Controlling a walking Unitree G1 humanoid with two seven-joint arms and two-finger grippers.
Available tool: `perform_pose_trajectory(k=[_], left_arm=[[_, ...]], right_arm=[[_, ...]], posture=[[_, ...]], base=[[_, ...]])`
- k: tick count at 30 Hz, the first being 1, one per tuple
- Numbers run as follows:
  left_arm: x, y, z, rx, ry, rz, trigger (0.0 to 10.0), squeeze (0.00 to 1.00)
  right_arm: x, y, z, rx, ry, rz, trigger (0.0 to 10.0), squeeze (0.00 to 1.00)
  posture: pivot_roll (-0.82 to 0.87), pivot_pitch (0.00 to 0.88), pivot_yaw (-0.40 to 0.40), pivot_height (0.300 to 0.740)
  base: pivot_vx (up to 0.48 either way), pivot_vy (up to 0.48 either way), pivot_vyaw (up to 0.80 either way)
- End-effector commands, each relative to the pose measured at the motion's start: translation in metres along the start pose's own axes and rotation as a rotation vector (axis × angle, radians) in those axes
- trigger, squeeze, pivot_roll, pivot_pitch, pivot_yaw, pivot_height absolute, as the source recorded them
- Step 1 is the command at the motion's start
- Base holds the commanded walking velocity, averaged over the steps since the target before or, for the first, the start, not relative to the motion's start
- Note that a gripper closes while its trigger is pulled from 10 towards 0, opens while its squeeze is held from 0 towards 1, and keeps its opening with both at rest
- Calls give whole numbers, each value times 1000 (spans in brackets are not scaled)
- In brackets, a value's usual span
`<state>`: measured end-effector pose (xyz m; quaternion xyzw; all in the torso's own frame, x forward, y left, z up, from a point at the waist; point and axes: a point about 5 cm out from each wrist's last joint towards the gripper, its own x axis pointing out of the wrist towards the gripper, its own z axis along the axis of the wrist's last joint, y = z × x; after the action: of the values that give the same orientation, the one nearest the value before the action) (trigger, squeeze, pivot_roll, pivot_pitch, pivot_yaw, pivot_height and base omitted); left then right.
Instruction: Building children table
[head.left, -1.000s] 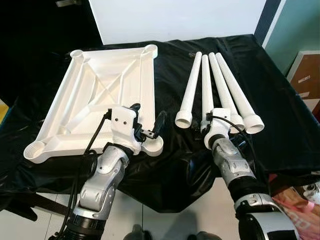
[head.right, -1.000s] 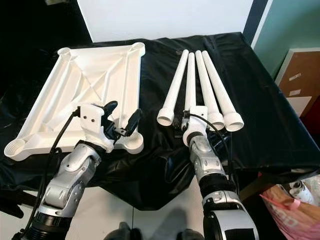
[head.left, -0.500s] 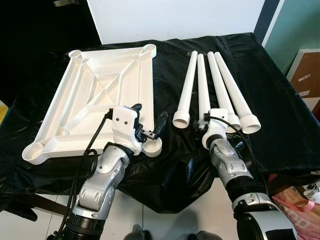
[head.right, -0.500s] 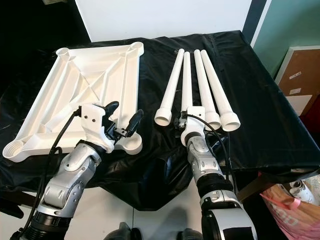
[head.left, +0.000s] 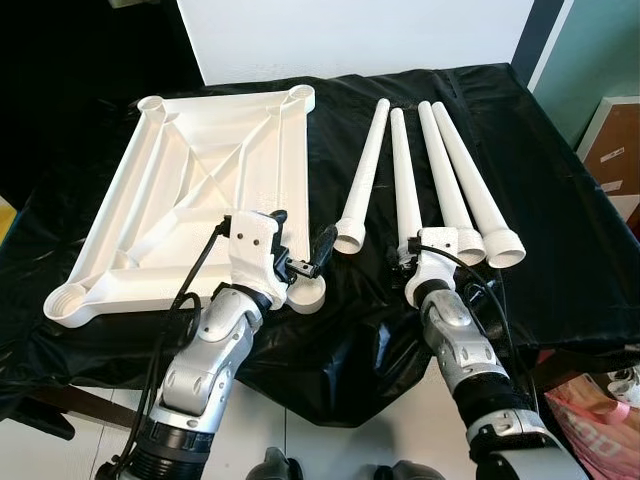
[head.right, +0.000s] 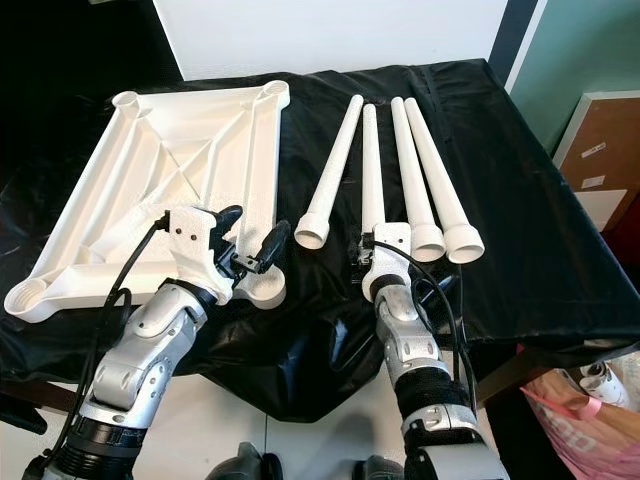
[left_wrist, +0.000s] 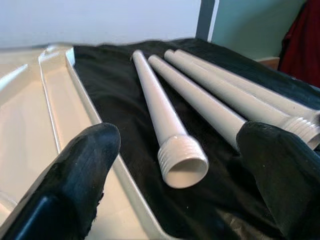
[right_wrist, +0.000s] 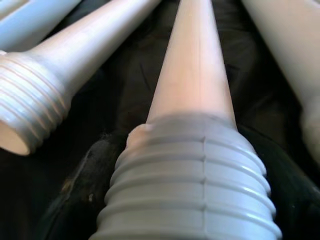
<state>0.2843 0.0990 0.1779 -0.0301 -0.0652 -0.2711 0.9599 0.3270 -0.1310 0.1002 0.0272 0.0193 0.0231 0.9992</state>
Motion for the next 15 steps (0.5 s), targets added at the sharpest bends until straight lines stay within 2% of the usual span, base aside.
perform_pose_trajectory(k=[1,4,8,9,10,11,12,14,15], left_arm=[[5,1,-4,-59,34,-91,10000,0],[11,4,1,-107,16,-111,10000,0],[12,4,3,-124,7,-123,10000,0],[16,6,5,-156,1,-137,10000,753],[16,6,5,-156,1,-137,10000,753],[21,7,8,-196,-10,-158,10000,1000],[26,7,12,-242,-23,-193,10000,1000],[26,7,12,-242,-23,-193,10000,1000],[32,6,15,-291,-28,-223,10000,1000]], right_arm=[[-10,-7,5,9,-56,-17,10000,0],[-20,-12,13,4,-123,-21,10000,0],[-22,-13,15,4,-137,-20,10000,0],[-27,-13,18,2,-169,-12,10000,0],[-27,-13,18,2,-169,-12,10000,0],[-33,-12,23,2,-211,0,10000,0],[-39,-11,27,3,-252,17,10000,0],[-39,-11,27,3,-252,17,10000,0],[-45,-9,31,4,-286,34,10000,0]], posture=[[0,105,46,740],[-9,106,52,740],[-9,106,52,740],[-16,106,58,740],[-16,106,58,740],[-23,105,66,740],[-29,107,72,740],[-29,107,72,740],[-34,107,79,740]], base=[[0,0,0],[0,0,0],[0,0,0],[0,0,0],[0,0,0],[0,0,0],[0,0,0],[0,0,0],[0,0,0]])
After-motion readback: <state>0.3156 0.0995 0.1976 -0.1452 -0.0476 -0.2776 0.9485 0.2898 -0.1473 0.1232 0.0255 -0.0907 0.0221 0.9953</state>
